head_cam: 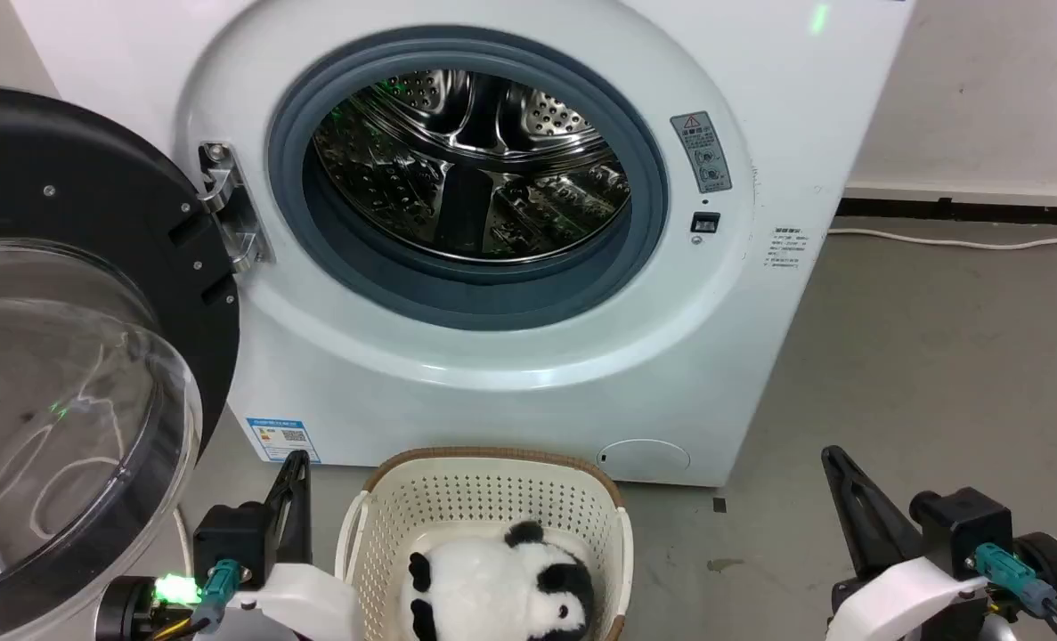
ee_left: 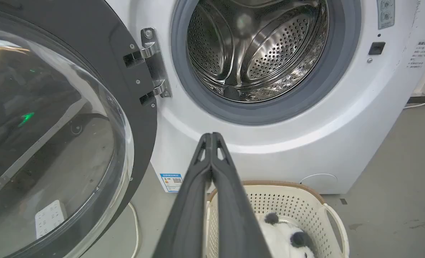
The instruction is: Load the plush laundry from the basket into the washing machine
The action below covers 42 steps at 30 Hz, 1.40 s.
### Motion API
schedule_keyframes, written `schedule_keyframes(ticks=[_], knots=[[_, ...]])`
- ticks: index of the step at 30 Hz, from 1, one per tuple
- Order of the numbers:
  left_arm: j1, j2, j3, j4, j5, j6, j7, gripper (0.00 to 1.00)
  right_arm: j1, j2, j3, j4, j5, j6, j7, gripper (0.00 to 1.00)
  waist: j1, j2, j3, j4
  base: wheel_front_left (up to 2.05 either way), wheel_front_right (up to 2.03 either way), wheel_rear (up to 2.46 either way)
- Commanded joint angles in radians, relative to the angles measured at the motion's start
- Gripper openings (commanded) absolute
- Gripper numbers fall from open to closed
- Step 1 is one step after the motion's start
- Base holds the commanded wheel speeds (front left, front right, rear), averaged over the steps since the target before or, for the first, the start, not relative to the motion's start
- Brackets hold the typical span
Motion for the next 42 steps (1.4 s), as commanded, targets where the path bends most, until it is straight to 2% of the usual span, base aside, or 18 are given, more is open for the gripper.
schedule_keyframes(ticks=[1, 42], knots=[[-0.015, 0.0, 0.0, -0.004, 0.003, -0.004, 0.0, 0.0, -0.012, 0.0, -0.001, -0.005, -0.008, -0.001, 0.001, 0.0, 0.0, 0.0, 0.0, 0.0, 0.0, 0.0, 0.0], [-0.015, 0.0, 0.0, -0.004, 0.003, -0.004, 0.0, 0.0, -0.012, 0.0, -0.001, -0.005, -0.008, -0.001, 0.001, 0.0, 0.0, 0.0, 0.0, 0.0, 0.0, 0.0, 0.0]])
